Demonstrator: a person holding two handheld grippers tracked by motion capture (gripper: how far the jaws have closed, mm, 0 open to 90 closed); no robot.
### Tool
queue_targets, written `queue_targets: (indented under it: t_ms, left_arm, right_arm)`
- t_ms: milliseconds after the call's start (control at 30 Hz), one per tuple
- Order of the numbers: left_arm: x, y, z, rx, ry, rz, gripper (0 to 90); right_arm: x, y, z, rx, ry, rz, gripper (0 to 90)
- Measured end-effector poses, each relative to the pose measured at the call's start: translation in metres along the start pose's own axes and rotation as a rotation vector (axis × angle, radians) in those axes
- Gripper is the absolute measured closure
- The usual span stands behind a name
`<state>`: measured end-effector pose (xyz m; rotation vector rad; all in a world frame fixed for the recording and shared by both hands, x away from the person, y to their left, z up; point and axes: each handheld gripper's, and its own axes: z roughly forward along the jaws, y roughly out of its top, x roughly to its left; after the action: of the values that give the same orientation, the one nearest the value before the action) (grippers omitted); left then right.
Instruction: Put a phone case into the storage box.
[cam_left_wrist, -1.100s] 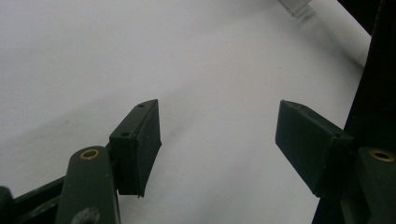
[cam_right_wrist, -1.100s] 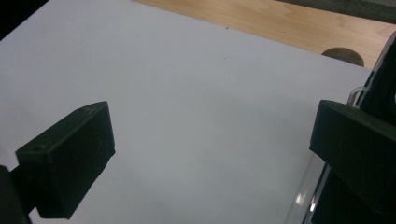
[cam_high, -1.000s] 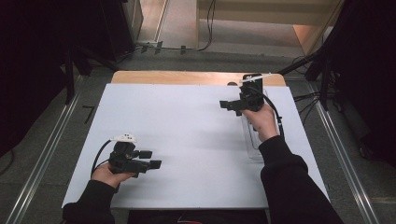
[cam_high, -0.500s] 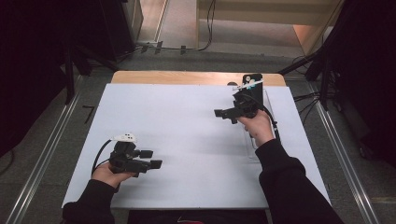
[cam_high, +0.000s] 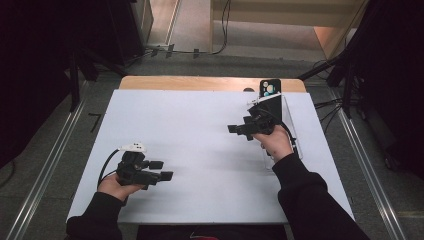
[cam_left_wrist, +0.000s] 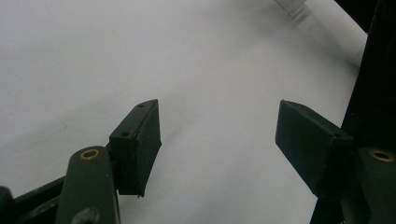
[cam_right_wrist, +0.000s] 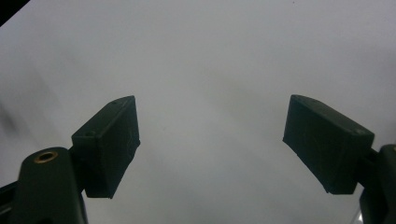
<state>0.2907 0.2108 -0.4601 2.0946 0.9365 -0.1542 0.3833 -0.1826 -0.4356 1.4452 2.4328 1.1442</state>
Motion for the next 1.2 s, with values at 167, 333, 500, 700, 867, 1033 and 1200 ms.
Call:
queue_targets:
  t_ms: [167, 333, 500, 700, 867, 1033, 1200]
  left_arm:
    - [0.000, 0.000, 0.001, 0.002, -0.003, 0.002, 31.2]
    - [-0.001, 0.000, 0.001, 0.004, -0.004, 0.007, 31.1]
    - [-0.001, 0.000, 0.001, 0.001, -0.009, 0.008, 31.1]
    - [-0.002, 0.001, 0.001, 0.000, -0.013, 0.012, 31.1]
    - [-0.002, 0.001, 0.002, 0.002, -0.015, 0.015, 31.1]
    - [-0.002, 0.001, 0.002, 0.005, -0.015, 0.015, 31.1]
    - [-0.003, 0.001, 0.002, 0.005, -0.019, 0.017, 31.1]
  right_arm:
    - [0.005, -0.006, -0.002, 0.006, 0.031, -0.016, 17.7]
    - [0.011, -0.012, -0.006, 0.019, 0.070, -0.034, 19.0]
    - [0.016, -0.018, -0.009, 0.020, 0.096, -0.058, 19.3]
    - [0.022, -0.024, -0.013, 0.027, 0.113, -0.080, 19.4]
    - [0.026, -0.031, -0.016, 0.035, 0.106, -0.097, 19.4]
    - [0.030, -0.039, -0.016, 0.051, 0.113, -0.113, 19.4]
    - [0.035, -0.045, -0.017, 0.050, 0.125, -0.121, 19.4]
